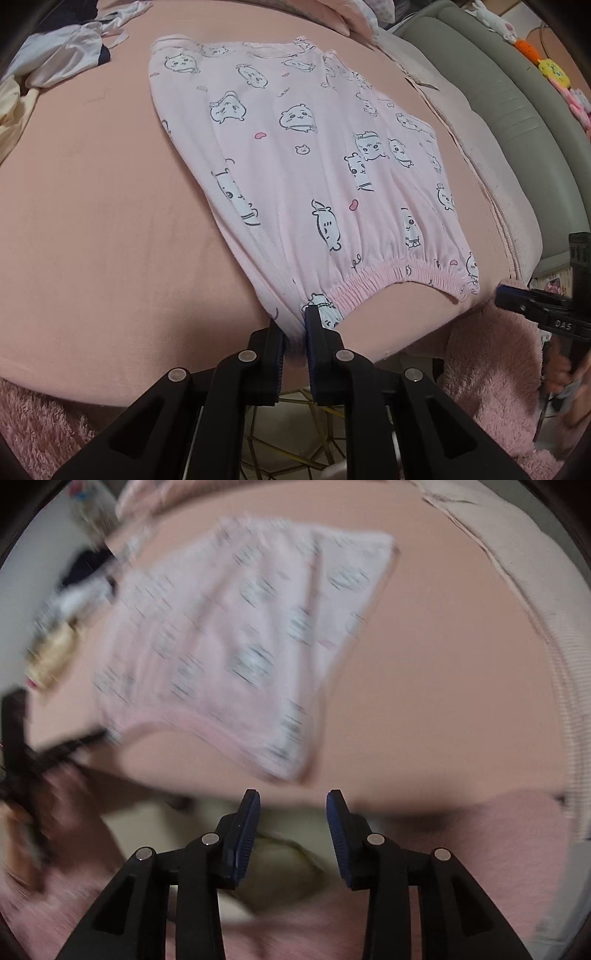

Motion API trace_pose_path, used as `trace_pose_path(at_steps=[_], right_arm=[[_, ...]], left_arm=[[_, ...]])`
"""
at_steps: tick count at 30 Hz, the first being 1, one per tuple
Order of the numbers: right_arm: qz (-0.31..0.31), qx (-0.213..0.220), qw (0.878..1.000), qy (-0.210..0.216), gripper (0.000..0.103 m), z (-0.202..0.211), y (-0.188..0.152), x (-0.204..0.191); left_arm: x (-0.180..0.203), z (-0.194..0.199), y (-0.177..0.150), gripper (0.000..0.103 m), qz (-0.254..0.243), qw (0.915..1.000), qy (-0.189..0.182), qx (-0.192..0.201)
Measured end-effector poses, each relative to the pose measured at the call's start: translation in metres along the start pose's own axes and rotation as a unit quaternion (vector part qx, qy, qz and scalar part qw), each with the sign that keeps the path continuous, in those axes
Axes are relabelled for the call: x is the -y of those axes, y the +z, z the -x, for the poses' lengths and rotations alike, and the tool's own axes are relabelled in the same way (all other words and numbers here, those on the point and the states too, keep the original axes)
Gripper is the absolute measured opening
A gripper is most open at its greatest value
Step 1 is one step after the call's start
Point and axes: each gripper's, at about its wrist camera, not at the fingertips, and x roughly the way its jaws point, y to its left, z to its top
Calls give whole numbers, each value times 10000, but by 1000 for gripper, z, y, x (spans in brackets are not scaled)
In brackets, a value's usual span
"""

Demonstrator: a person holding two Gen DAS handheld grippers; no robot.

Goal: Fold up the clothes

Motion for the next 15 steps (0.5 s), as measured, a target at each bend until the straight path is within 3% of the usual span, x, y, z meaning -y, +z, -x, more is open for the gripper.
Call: trace_pose_path(at_steps=[9,12,13,15], right_arm=[[29,1086,9927,-517,37,-28,-29,-14],[-356,1394,9893,-235,37,-18,-34,-2],[-514,1453,9880,-93,39,-15,-35,3],[-678,1268,9895,124,52,-22,-31,4]], left_arm=[[-12,1,-8,12,310,9993,-209,-16],[-13,13,-8,16,384,9989,-166,190],[-12,19,-8,22,365,9988,-121,292],[-9,26,-9,43,260,9987,-13,431]])
